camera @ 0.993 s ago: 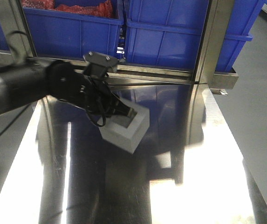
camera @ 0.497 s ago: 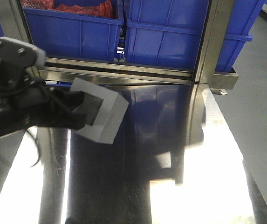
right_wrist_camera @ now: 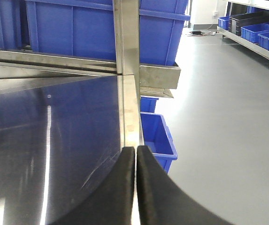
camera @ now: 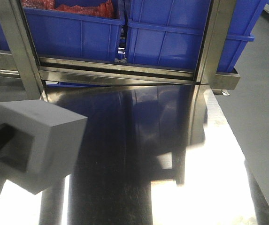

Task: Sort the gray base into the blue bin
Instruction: 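Lift the gray block with the left gripper toward the robot, then hold the gray block in the left gripper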

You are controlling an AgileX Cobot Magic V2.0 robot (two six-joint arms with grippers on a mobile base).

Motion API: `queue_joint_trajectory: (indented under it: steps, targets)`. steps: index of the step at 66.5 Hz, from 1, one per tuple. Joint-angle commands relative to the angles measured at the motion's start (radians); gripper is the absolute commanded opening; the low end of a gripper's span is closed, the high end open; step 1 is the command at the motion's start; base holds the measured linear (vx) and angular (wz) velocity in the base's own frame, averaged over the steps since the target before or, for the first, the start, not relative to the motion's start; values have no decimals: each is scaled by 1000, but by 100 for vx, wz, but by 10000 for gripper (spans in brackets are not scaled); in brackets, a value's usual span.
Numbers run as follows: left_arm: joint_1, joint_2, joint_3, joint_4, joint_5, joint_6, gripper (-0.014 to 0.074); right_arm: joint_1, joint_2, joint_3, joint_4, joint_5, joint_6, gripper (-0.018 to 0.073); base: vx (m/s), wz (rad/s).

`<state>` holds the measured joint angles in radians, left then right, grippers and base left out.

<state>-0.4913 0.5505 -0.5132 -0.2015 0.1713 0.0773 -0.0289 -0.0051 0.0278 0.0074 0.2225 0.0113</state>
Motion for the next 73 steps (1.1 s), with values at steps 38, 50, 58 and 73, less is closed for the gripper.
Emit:
queue_joint_trajectory:
  steps: [38,50,58,73]
  targets:
    - [-3,-258,34,-18,-107,-8,2,-2,18,2,-7,-72,-11,-5,0,0]
    - [-3,-258,34,-18,-107,-8,2,-2,18,2,-7,-72,-11,-5,0,0]
    - [-3,-258,34,-18,-107,-8,2,-2,18,2,-7,-72,-11,-5,0,0]
    - [-3,-258,34,-18,-107,-8,2,-2,18,2,-7,-72,-11,-5,0,0]
